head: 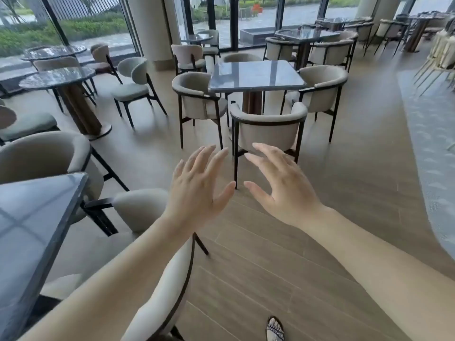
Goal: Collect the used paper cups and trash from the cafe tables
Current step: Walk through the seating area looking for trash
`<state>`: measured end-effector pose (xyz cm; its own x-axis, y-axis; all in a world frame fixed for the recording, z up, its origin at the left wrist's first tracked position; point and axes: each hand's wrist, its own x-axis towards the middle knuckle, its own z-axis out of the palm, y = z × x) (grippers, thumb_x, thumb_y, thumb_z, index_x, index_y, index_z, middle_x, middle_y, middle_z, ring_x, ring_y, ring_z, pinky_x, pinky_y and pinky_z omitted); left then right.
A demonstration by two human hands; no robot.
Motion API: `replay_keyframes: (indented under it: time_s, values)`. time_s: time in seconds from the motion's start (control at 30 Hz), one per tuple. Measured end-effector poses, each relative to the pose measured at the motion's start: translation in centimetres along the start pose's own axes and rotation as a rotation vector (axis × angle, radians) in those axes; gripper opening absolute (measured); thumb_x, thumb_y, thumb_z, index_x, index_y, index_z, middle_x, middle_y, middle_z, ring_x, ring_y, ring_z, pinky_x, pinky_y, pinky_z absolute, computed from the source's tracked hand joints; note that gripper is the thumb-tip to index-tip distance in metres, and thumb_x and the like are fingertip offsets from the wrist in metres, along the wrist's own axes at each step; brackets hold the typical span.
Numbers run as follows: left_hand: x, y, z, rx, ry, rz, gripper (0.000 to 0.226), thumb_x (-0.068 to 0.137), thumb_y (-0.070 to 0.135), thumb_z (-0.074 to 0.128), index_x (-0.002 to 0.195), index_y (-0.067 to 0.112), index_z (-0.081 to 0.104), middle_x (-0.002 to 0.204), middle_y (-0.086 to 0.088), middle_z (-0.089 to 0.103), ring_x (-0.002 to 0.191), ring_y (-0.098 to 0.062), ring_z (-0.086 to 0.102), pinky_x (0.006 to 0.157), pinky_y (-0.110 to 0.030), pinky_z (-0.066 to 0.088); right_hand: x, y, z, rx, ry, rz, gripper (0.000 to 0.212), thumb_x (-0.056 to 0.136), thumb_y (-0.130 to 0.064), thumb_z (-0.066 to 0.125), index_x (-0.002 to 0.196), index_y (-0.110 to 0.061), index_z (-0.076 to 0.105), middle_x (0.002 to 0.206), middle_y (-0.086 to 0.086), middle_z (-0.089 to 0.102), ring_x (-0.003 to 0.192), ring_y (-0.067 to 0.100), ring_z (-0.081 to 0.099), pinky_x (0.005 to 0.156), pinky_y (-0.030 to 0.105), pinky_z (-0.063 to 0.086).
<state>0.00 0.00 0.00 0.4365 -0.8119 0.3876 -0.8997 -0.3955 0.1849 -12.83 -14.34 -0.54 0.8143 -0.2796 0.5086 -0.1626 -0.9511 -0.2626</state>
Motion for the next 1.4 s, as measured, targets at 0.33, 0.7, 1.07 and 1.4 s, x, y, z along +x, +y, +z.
replay_keyframes:
  time_s: [0.33,0.7,1.07,1.4]
  values:
    - [7.3,2.4,9.3,-0.075,-0.096,-0.164,0.060,0.088,0.057,0.034,0.142,0.031,0.025,0.149,0.004,0.030,0.139,-0.016,0.024,0.110,-0.042,0.028,1.7,11.5,4.3,0.131,-0.098,0.101,0.046,0.089,-0.038,0.053,0.129,-0.015,0.048,0.140,0.004,0.041,0.131,0.019,0.036,0.105,0.044,0.035]
    - [15.1,2.5,15.1,-0.099,-0.183,-0.253,0.058,0.087,0.051,0.042,0.139,0.025,0.035,0.147,0.002,0.034,0.137,-0.016,0.027,0.107,-0.044,0.032,6.3,21.1,7.0,0.317,-0.245,0.124,0.041,0.090,-0.032,0.055,0.128,-0.018,0.050,0.139,-0.001,0.042,0.129,0.010,0.034,0.104,0.030,0.032]
    - [23.4,-9.7,20.4,-0.123,-0.293,-0.358,0.054,0.087,0.048,0.047,0.136,0.030,0.037,0.142,0.007,0.038,0.131,-0.015,0.036,0.103,-0.044,0.035,18.4,24.7,17.4,0.387,-0.476,0.127,0.037,0.092,-0.037,0.047,0.126,-0.024,0.051,0.133,-0.011,0.045,0.124,0.001,0.037,0.101,0.022,0.033]
    - [36.2,-27.5,18.9,-0.036,-0.259,-0.480,0.052,0.089,0.049,0.046,0.137,0.031,0.035,0.141,0.009,0.039,0.129,-0.012,0.038,0.104,-0.041,0.035,40.4,23.8,28.1,0.471,-0.532,-0.025,0.034,0.092,-0.037,0.047,0.122,-0.024,0.055,0.130,-0.010,0.048,0.122,0.003,0.041,0.103,0.026,0.035]
